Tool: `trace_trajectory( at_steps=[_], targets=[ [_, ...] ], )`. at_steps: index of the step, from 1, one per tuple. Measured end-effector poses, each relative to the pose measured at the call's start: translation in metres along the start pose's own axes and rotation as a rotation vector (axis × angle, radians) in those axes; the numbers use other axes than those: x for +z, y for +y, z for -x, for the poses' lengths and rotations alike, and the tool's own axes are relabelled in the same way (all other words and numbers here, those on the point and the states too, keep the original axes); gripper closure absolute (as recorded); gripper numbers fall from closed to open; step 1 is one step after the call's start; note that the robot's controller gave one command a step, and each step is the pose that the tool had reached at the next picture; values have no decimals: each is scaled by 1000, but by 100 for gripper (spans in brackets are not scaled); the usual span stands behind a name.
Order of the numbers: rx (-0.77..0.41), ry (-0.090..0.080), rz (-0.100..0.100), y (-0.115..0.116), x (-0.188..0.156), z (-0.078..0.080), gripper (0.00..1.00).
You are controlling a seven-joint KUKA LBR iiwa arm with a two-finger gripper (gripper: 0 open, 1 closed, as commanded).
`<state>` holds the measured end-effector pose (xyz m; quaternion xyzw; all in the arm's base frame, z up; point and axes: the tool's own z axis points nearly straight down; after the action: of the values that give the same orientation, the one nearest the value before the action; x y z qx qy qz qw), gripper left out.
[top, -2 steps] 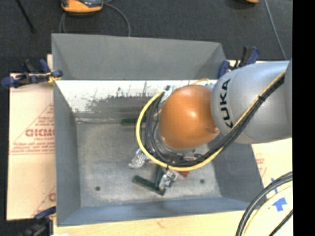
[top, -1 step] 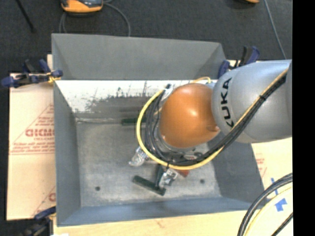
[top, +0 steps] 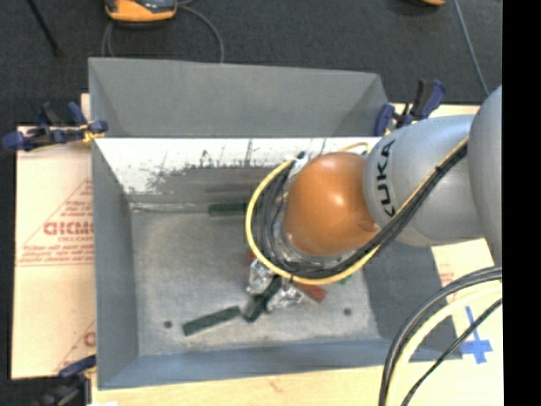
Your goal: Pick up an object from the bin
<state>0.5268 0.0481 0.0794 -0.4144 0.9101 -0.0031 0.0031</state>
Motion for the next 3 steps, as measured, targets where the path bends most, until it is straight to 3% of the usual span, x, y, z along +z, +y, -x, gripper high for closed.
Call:
trace_trajectory(
  at_steps=[1, 2, 3],
  targets=[
    [0, 0, 0, 0, 0, 0, 100],
    [-243, -1, 9, 57, -53, 7, 100],
    [-243, -1, 9, 57, -53, 7, 100]
  ],
)
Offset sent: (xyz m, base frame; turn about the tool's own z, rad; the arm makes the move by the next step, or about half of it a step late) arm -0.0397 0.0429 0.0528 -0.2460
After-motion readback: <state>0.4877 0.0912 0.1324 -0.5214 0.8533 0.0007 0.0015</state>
